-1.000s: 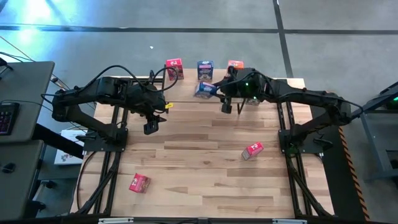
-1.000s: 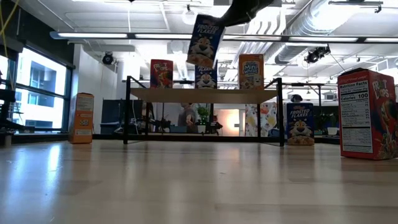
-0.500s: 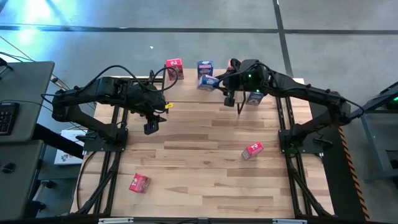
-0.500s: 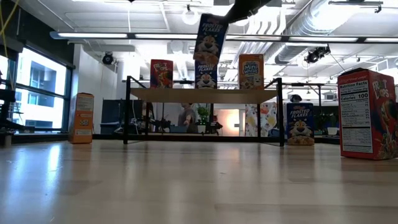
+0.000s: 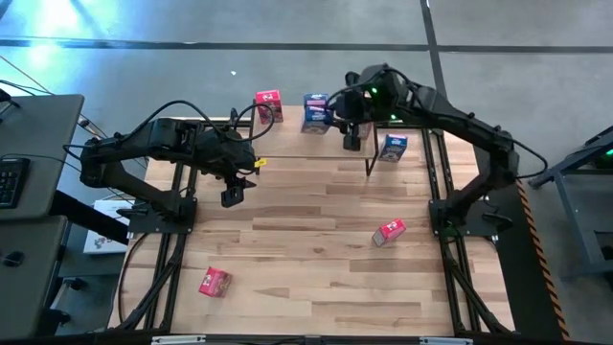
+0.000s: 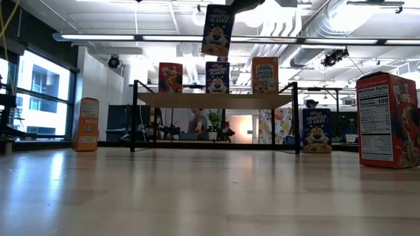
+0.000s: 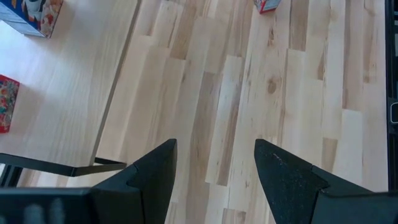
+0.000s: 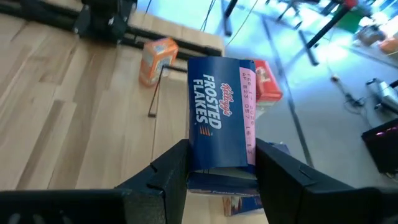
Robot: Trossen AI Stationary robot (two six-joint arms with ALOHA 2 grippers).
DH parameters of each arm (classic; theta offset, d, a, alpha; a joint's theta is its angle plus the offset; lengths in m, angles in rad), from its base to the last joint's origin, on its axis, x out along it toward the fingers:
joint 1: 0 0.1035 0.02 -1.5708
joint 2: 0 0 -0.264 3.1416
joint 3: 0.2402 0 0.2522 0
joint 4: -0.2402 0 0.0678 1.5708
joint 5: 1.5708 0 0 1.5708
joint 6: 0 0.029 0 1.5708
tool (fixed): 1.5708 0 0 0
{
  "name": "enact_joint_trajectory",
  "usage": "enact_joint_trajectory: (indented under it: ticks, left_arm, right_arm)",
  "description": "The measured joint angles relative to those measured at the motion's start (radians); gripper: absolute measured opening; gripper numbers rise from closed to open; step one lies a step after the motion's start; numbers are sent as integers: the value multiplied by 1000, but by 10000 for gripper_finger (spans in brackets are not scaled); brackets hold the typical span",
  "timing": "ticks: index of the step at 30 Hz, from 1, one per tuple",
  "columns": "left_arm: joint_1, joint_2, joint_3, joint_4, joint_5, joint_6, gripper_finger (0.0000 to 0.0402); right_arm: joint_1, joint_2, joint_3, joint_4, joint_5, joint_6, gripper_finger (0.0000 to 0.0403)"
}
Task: Stack cereal on shelf
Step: Put the bottom blue cereal box on the shelf
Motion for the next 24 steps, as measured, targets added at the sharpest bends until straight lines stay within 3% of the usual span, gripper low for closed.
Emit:
enact_joint_trajectory:
  ticks: [5, 13, 24]
  left_arm:
    - [0, 0, 0, 0, 0, 0, 205]
    - [0, 0, 0, 0, 0, 2, 205]
    - [0, 0, 0, 0, 1, 37, 205]
  right_arm:
    - [-58, 74, 73, -92, -106, -44, 152]
    - [-148, 141, 74, -102, -224, -48, 152]
    - [-195, 202, 73, -81, -263, -52, 152]
